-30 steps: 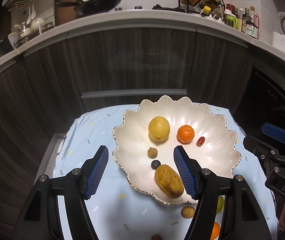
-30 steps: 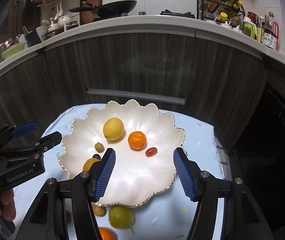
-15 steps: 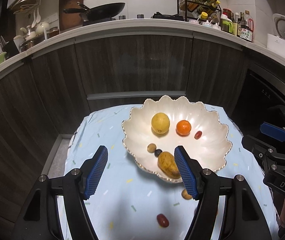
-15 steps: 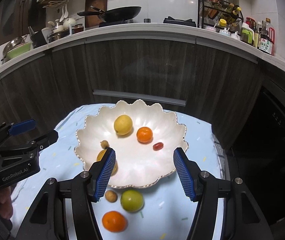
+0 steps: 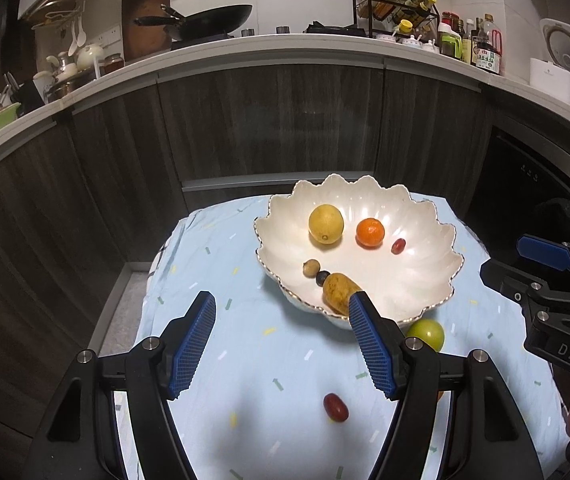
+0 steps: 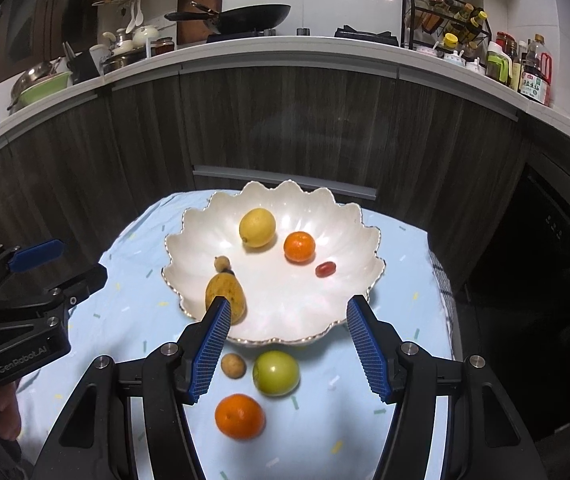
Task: Organize fruits
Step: 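Withdraw both tools from the bowl toward the remaining fruits on the cloth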
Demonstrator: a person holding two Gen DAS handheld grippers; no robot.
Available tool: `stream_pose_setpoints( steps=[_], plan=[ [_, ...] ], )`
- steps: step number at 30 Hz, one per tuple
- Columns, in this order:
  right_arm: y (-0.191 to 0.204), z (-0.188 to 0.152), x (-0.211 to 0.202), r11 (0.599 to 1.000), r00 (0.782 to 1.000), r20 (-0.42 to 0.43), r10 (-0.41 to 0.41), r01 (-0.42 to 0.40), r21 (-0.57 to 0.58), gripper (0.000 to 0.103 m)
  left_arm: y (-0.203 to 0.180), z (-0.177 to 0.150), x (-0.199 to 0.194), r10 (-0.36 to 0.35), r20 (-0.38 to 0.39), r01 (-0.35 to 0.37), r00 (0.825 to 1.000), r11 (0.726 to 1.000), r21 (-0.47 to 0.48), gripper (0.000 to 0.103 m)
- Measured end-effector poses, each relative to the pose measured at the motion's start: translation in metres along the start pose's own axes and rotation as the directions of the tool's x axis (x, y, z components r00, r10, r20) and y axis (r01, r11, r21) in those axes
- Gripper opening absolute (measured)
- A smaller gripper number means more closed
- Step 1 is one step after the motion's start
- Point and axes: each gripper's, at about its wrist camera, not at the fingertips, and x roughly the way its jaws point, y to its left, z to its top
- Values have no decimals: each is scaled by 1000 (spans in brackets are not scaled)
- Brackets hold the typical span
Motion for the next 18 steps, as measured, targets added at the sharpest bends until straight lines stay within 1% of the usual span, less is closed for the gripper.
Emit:
stream_pose_setpoints(
  steps=[10,18],
  plan=[
    [3,-18,3,1000,999,-35,11,-11,5,61,-2,-20,-1,1,-10,-1,1000,1000,19,68],
    [7,-35,6,1000,997,-68,24,-23,13,61,-8,-37,2,-13,-30,15,999,999,45,68]
  ],
)
